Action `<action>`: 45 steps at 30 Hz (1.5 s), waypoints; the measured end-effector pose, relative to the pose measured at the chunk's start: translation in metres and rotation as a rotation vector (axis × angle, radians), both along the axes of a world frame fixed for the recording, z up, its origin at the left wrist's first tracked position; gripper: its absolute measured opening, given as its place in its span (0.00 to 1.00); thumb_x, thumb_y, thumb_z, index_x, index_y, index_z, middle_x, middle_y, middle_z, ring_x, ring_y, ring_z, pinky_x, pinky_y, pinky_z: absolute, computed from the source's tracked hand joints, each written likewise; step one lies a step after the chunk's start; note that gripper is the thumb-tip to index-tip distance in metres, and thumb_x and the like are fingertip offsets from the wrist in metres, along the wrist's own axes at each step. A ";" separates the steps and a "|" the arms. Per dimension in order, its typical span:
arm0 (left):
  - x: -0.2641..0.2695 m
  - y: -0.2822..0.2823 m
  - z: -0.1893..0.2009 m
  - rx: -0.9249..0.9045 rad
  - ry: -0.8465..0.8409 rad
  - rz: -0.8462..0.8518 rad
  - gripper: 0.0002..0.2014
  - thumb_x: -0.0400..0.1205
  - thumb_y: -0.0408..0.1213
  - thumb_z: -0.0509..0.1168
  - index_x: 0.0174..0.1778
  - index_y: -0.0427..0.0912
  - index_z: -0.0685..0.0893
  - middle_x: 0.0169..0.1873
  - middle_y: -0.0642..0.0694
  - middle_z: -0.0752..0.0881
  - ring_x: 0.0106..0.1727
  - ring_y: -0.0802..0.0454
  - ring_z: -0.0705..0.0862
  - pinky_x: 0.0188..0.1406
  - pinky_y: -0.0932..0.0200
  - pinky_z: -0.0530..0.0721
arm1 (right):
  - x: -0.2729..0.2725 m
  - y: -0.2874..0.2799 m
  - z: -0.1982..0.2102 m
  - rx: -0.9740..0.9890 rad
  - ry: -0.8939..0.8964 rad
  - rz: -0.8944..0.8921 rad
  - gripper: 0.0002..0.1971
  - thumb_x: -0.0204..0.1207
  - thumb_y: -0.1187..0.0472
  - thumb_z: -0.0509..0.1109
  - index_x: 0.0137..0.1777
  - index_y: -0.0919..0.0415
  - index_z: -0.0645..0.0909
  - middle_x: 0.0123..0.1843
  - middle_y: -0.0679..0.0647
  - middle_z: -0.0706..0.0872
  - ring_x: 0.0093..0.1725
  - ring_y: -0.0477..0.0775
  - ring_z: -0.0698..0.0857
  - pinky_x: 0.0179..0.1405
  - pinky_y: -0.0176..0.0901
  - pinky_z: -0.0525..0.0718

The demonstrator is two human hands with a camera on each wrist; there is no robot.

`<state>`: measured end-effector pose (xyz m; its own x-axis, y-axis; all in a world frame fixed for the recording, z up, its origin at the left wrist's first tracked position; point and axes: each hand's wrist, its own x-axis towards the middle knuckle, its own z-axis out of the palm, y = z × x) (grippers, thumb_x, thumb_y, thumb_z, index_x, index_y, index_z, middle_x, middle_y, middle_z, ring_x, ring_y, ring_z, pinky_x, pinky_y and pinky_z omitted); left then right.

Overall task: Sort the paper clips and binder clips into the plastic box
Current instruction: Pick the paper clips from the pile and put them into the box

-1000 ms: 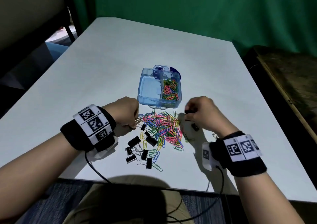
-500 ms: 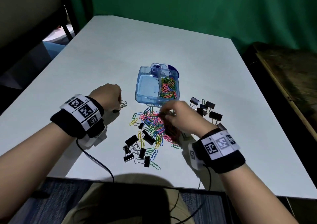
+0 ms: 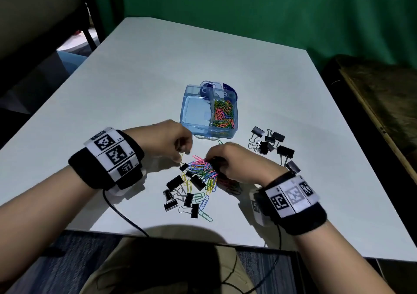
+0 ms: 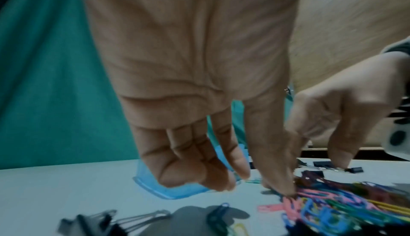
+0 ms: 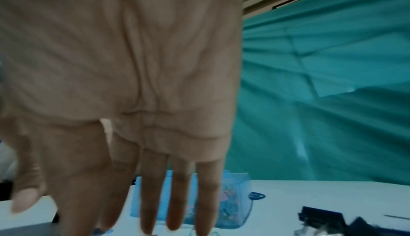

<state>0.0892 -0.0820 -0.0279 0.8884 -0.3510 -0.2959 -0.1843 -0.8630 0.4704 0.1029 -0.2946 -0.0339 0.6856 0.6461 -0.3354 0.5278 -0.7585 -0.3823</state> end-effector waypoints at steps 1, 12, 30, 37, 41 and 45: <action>-0.001 -0.005 -0.001 0.026 0.030 -0.049 0.16 0.67 0.31 0.77 0.50 0.43 0.86 0.41 0.50 0.86 0.36 0.60 0.79 0.39 0.64 0.77 | 0.000 -0.003 0.001 -0.018 -0.047 -0.016 0.23 0.70 0.66 0.70 0.67 0.56 0.79 0.65 0.56 0.81 0.66 0.58 0.77 0.65 0.51 0.78; 0.000 -0.027 -0.013 0.202 0.012 -0.187 0.13 0.68 0.33 0.74 0.47 0.43 0.83 0.38 0.48 0.83 0.40 0.50 0.78 0.36 0.59 0.73 | -0.004 0.008 -0.008 -0.105 -0.092 -0.035 0.22 0.70 0.63 0.74 0.65 0.56 0.79 0.59 0.62 0.75 0.59 0.65 0.78 0.56 0.51 0.80; 0.016 0.006 -0.003 -0.009 -0.122 0.178 0.11 0.66 0.30 0.78 0.40 0.42 0.86 0.31 0.54 0.84 0.35 0.56 0.81 0.36 0.61 0.77 | 0.011 -0.017 0.004 0.353 -0.013 -0.480 0.09 0.65 0.66 0.81 0.46 0.61 0.91 0.41 0.59 0.88 0.41 0.57 0.84 0.41 0.42 0.80; 0.025 0.026 -0.013 0.143 -0.115 0.287 0.14 0.67 0.30 0.78 0.46 0.42 0.85 0.39 0.49 0.86 0.44 0.49 0.84 0.42 0.58 0.79 | 0.018 -0.023 0.026 0.659 0.147 -0.672 0.07 0.66 0.76 0.77 0.44 0.72 0.88 0.38 0.70 0.89 0.33 0.66 0.90 0.37 0.52 0.92; 0.023 0.023 -0.010 0.151 -0.191 0.257 0.14 0.68 0.31 0.76 0.48 0.42 0.84 0.43 0.50 0.84 0.44 0.51 0.79 0.43 0.58 0.79 | 0.036 -0.020 0.051 0.813 0.044 -0.700 0.05 0.67 0.76 0.77 0.43 0.71 0.87 0.35 0.66 0.88 0.30 0.62 0.89 0.36 0.47 0.91; 0.016 0.008 -0.005 0.132 -0.137 0.164 0.14 0.68 0.31 0.76 0.48 0.43 0.83 0.44 0.50 0.85 0.44 0.53 0.80 0.41 0.61 0.77 | 0.073 -0.002 0.047 0.676 -0.209 -0.744 0.04 0.64 0.74 0.77 0.38 0.69 0.88 0.34 0.63 0.87 0.32 0.63 0.89 0.37 0.53 0.92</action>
